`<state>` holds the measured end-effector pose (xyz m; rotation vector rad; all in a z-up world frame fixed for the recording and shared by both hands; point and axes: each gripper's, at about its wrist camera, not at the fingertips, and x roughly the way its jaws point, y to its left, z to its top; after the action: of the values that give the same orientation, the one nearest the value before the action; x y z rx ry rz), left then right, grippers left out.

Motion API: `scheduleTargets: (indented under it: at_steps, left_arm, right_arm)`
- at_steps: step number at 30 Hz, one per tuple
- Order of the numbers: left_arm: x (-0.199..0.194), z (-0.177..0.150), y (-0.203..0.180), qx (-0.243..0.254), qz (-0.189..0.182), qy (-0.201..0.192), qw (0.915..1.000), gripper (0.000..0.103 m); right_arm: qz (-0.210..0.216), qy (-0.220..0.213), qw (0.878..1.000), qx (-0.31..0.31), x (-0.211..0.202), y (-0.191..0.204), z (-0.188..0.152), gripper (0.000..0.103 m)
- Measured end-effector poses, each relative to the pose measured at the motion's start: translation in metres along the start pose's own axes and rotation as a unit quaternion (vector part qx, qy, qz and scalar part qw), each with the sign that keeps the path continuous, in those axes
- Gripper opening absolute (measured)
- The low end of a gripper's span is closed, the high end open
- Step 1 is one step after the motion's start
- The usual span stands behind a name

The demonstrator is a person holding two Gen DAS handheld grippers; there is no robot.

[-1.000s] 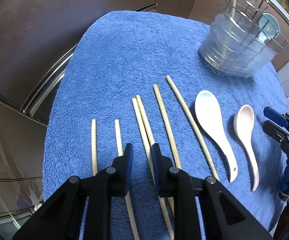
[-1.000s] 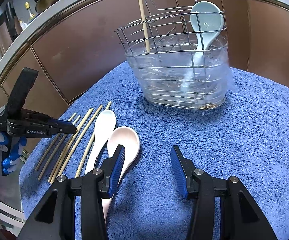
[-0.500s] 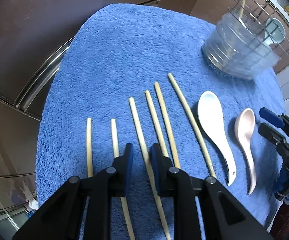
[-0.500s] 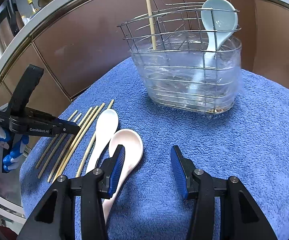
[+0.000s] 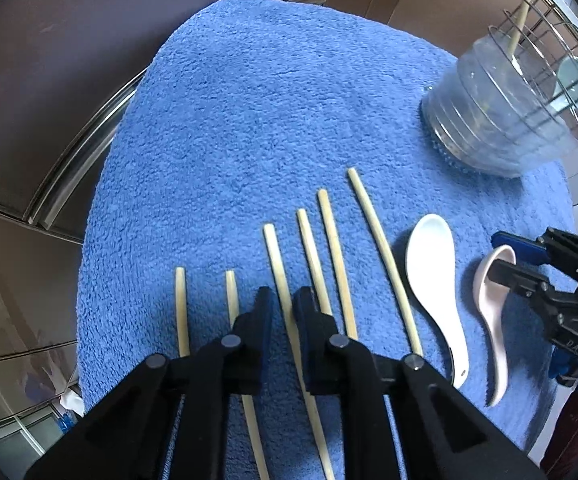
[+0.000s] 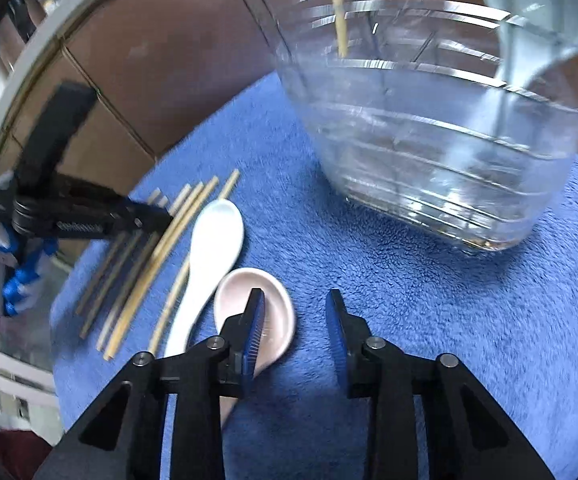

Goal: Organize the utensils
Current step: 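Grasp another chopstick with the left tool while the right tool grasps the pink spoon, then carry the chopstick and pink spoon over the holder and lower them in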

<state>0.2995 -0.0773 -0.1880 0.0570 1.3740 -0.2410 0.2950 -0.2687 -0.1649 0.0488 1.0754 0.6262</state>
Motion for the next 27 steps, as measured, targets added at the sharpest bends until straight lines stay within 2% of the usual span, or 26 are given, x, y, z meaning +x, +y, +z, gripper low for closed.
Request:
scheduleTargets:
  at_steps: [1, 3, 8, 12, 17, 21, 27]
  left_arm:
    - [0.0, 0.0, -0.002, -0.002, 0.001, -0.002, 1.0, 0.007]
    - [0.0, -0.003, -0.003, -0.009, 0.003, -0.011, 0.9999, 0.006]
    - [-0.011, -0.016, -0.009, -0.028, -0.004, -0.047, 0.9985, 0.005]
    - [-0.031, -0.031, -0.006, -0.041, -0.029, -0.085, 0.9951, 0.005]
    - [-0.073, -0.056, -0.003, -0.047, -0.049, -0.156, 0.9854, 0.005]
    - [-0.107, -0.077, -0.005, -0.051, -0.047, -0.207, 0.9759, 0.005]
    - [-0.163, -0.114, -0.007, -0.056, -0.054, -0.28, 0.9568, 0.005]
  right_arm:
    - [0.003, 0.003, 1.0, -0.005, 0.0, 0.0, 0.001, 0.026]
    - [0.006, 0.006, 1.0, -0.015, 0.0, 0.002, 0.005, 0.009]
    - [-0.018, -0.002, 0.999, -0.048, -0.01, 0.012, 0.003, 0.007]
    - [-0.045, -0.031, 0.997, -0.061, -0.031, 0.031, -0.007, 0.006]
    - [-0.086, -0.075, 0.991, -0.072, -0.066, 0.055, -0.021, 0.006]
    - [-0.115, -0.11, 0.985, -0.073, -0.1, 0.069, -0.034, 0.006]
    - [-0.142, -0.16, 0.975, -0.063, -0.149, 0.084, -0.062, 0.006]
